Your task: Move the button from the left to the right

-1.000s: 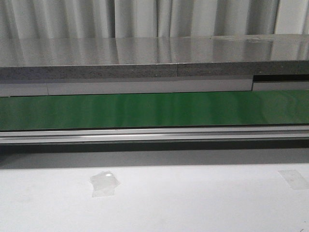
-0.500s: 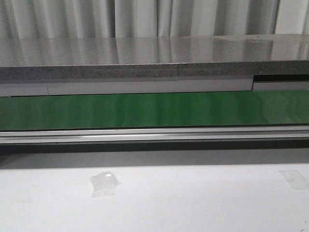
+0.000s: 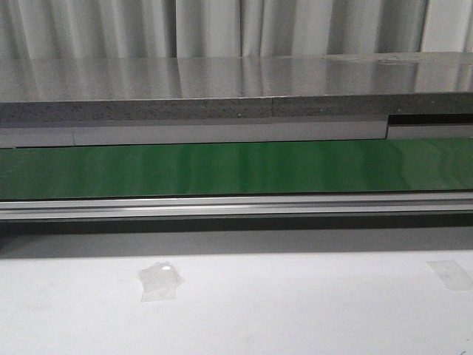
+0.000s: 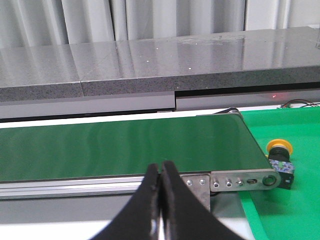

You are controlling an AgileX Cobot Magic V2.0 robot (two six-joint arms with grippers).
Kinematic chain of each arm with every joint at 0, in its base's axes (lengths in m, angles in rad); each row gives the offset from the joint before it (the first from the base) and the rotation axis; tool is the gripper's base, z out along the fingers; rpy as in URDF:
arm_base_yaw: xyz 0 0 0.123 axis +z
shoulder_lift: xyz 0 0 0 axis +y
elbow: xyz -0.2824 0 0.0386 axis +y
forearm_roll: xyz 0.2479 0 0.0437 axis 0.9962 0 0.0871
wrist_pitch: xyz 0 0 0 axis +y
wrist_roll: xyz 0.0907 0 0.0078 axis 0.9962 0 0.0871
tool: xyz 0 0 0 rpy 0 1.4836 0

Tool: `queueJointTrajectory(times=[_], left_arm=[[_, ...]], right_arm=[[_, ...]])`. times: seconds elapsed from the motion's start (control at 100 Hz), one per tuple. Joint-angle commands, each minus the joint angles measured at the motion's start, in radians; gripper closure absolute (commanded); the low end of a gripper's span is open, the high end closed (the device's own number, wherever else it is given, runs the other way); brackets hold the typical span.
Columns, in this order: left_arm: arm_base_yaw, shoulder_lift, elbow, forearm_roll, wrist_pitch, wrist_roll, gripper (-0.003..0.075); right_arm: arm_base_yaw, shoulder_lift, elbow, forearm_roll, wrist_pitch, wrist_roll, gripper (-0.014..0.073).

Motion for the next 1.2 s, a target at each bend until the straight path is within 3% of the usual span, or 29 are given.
queueJointTrajectory(times=[0.0, 0.46, 0.64, 0.9, 1.04, 1.19], left_arm=[[-0.005, 0.005, -0.026, -0.026, -0.068, -0.005, 0.0740], [-0.005, 0.005, -0.025, -0.024, -0.068, -0.005, 0.0740], [-0.039, 0.005, -0.018, 0.076, -0.112, -0.027, 0.0740], [-0.139, -0.042, 0.108, 0.539, -0.345, -0.537, 0.0740], [-0.154, -0.093, 0.212, 0.618, -0.465, -0.607, 0.0740], [-0.154, -0.169, 0.311, 0.616, -0.484, -0.611, 0.0740]], right_arm=[[-0.001, -0.019, -0.016, -0.008, -0.080, 0.003, 0.0662], [-0.001, -0.019, -0.016, -0.008, -0.080, 0.003, 0.0662], [-0.001, -0.019, -0.016, -0.008, -0.080, 0.003, 0.0662], [-0.001, -0.019, -0.016, -0.008, -0.080, 0.003, 0.0662], [-0.001, -0.019, -0.016, -0.008, -0.080, 0.003, 0.0662], [-0.001, -0.019, -0.016, -0.008, -0.080, 0.003, 0.0662]])
